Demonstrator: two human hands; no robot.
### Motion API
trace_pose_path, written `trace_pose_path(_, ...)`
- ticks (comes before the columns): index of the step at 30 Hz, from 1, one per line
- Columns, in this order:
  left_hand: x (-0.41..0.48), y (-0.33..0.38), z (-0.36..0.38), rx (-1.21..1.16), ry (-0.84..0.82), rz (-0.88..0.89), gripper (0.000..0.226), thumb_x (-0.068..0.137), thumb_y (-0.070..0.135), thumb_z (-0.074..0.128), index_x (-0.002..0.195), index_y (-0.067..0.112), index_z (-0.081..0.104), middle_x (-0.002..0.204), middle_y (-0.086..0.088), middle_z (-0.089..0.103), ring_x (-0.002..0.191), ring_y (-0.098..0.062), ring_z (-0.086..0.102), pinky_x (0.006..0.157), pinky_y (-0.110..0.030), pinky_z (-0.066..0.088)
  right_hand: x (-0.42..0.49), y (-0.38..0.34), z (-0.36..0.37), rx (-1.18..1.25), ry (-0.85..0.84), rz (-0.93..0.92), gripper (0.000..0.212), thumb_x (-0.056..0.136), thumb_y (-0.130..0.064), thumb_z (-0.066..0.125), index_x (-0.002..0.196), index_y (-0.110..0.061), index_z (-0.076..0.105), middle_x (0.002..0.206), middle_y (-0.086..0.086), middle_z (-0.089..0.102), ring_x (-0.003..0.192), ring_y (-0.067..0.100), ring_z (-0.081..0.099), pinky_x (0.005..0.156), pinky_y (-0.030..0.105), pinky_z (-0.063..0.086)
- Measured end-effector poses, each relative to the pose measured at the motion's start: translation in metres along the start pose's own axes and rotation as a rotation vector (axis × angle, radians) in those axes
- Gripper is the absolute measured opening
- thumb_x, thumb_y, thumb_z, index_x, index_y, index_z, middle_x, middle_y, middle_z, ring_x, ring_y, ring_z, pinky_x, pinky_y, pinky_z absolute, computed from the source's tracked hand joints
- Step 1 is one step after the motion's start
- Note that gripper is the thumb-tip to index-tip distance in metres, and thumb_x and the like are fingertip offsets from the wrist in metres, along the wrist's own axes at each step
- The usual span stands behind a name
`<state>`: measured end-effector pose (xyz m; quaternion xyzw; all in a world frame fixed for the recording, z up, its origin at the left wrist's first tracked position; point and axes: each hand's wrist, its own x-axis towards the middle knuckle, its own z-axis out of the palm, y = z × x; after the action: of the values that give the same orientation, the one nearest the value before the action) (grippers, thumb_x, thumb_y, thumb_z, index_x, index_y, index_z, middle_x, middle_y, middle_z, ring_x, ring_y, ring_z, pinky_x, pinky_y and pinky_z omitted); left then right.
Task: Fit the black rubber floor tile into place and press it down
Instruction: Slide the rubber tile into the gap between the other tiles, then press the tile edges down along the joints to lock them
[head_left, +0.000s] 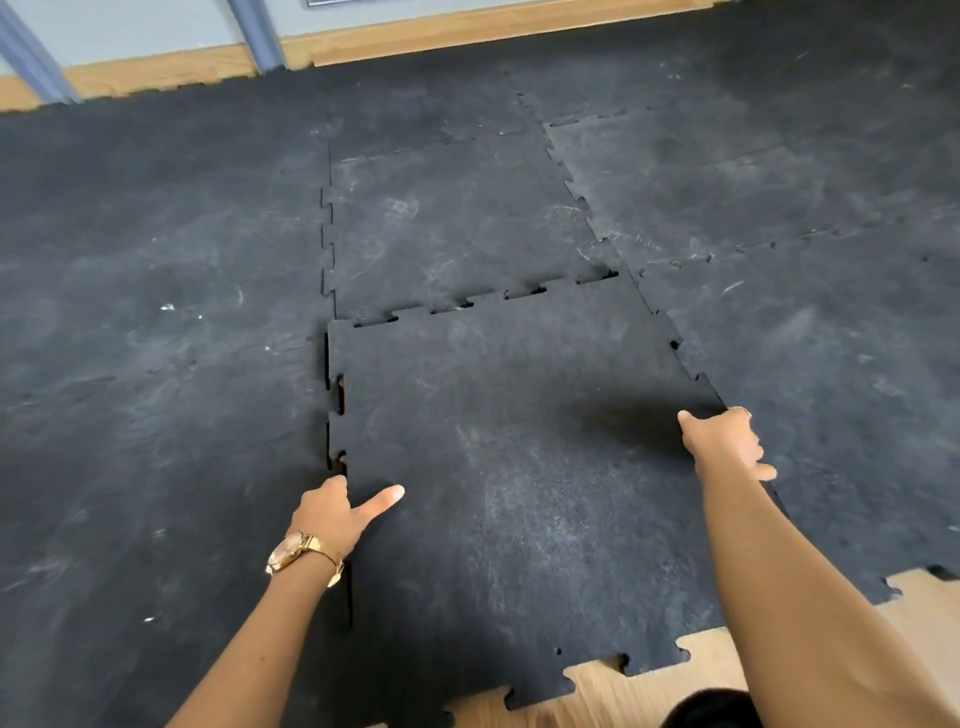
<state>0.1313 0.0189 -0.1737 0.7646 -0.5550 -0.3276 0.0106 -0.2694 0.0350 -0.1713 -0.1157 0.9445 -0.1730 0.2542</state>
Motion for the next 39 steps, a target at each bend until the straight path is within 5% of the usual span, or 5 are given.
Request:
trace_pose_path(11, -0.016, -0.005, -0.004, 0.053, -0.018, -0.041, 0.062, 0.077, 0.072, 0.056, 0.078, 0.012, 0.044, 0.085, -0.007, 0.058, 0.080, -0.031, 0.056, 0.073, -0.043, 0.048, -0.005, 0.003, 0.007, -0.056, 0.038, -0.041, 0.059, 0.089, -0.036, 0.060, 0.137, -0.007, 0.041, 0.142, 0.015, 0.043, 0.133, 0.033, 0.034, 0.107, 0.051, 0.019)
trace_pose_path(19, -0.014, 0.011, 0.005, 0.467, 0.051, -0.018, 0.071, 0.089, 0.066, 0.037, 0.117, 0.001, 0.045, 0.118, -0.019, 0.056, 0.109, -0.038, 0.058, 0.080, -0.044, 0.048, -0.017, -0.004, 0.017, -0.187, 0.172, -0.023, 0.048, 0.084, -0.022, 0.061, 0.126, -0.002, 0.050, 0.136, 0.014, 0.034, 0.123, 0.034, 0.033, 0.100, 0.044, 0.026)
trace_pose_path(24, -0.020, 0.018, 0.016, 0.528, 0.065, -0.067, 0.071, 0.096, 0.056, 0.036, 0.132, -0.004, 0.037, 0.126, -0.025, 0.053, 0.114, -0.038, 0.057, 0.086, -0.044, 0.052, -0.027, -0.030, 0.037, -0.091, 0.126, 0.025, 0.091, 0.086, -0.043, 0.060, 0.149, 0.001, 0.012, 0.147, 0.013, 0.025, 0.130, 0.033, 0.028, 0.108, 0.048, 0.020)
trace_pose_path(28, -0.043, 0.047, 0.033, 0.700, -0.036, -0.137, 0.074, 0.101, 0.045, 0.032, 0.152, 0.001, 0.001, 0.150, -0.042, 0.011, 0.141, -0.054, 0.016, 0.110, -0.062, 0.024, -0.026, -0.040, 0.046, -0.152, 0.070, -0.102, 0.103, 0.086, -0.058, 0.055, 0.152, -0.003, 0.000, 0.160, 0.014, 0.001, 0.146, 0.037, -0.004, 0.114, 0.059, -0.002)
trace_pose_path(39, 0.090, 0.258, 0.066, 0.519, -0.086, 0.739, 0.078, 0.100, 0.049, 0.036, 0.153, 0.003, 0.004, 0.162, -0.017, -0.004, 0.150, -0.030, -0.004, 0.120, -0.045, 0.008, 0.032, -0.018, 0.051, -0.389, 0.159, -0.641, 0.106, 0.078, -0.085, 0.014, 0.153, -0.012, -0.005, 0.162, 0.007, 0.004, 0.149, 0.024, -0.004, 0.120, 0.047, -0.001)
